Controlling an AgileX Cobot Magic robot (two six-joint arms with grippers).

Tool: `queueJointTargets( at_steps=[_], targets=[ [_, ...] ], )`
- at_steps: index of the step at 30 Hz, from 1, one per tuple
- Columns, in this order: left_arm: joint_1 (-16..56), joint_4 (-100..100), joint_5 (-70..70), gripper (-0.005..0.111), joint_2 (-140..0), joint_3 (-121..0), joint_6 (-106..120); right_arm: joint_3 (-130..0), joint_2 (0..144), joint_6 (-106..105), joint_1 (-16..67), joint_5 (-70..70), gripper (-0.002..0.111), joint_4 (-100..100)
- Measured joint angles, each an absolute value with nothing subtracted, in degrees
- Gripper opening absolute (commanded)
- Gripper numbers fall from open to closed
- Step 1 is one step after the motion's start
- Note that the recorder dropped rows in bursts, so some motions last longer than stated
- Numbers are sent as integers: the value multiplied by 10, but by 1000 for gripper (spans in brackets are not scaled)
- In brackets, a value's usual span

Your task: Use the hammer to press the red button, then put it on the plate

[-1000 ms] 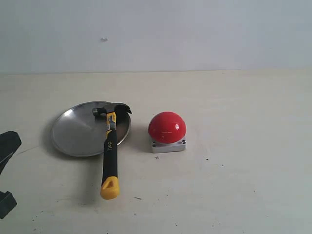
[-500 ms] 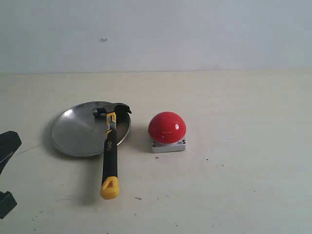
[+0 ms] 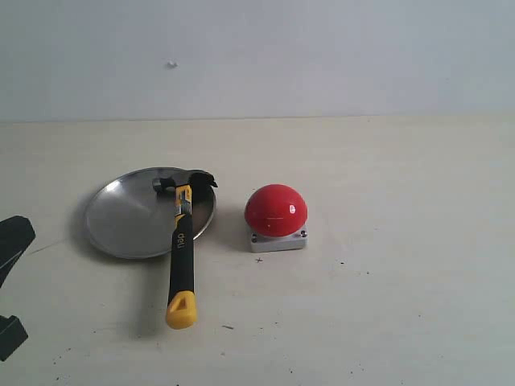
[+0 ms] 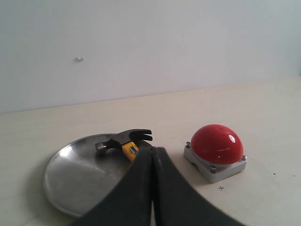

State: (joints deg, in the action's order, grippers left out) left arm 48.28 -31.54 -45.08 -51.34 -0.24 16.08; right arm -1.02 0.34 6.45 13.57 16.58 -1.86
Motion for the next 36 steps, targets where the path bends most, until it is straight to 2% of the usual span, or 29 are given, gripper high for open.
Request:
queueJointTargets(
  at_steps=[25, 30, 33, 36],
  targets=[
    [483, -315, -451, 0, -513, -2, 163, -3, 3, 67, 136, 183, 0, -13],
    [481, -311, -451, 0, -513, -2, 288, -3, 3, 67, 136, 183, 0, -13],
    [443, -287, -441, 0, -500, -2, 308, -3, 3, 67, 136, 183, 0, -10],
    [360, -274, -387, 0, -459, -2, 303, -3, 3, 67, 136, 183, 0, -7]
  ],
)
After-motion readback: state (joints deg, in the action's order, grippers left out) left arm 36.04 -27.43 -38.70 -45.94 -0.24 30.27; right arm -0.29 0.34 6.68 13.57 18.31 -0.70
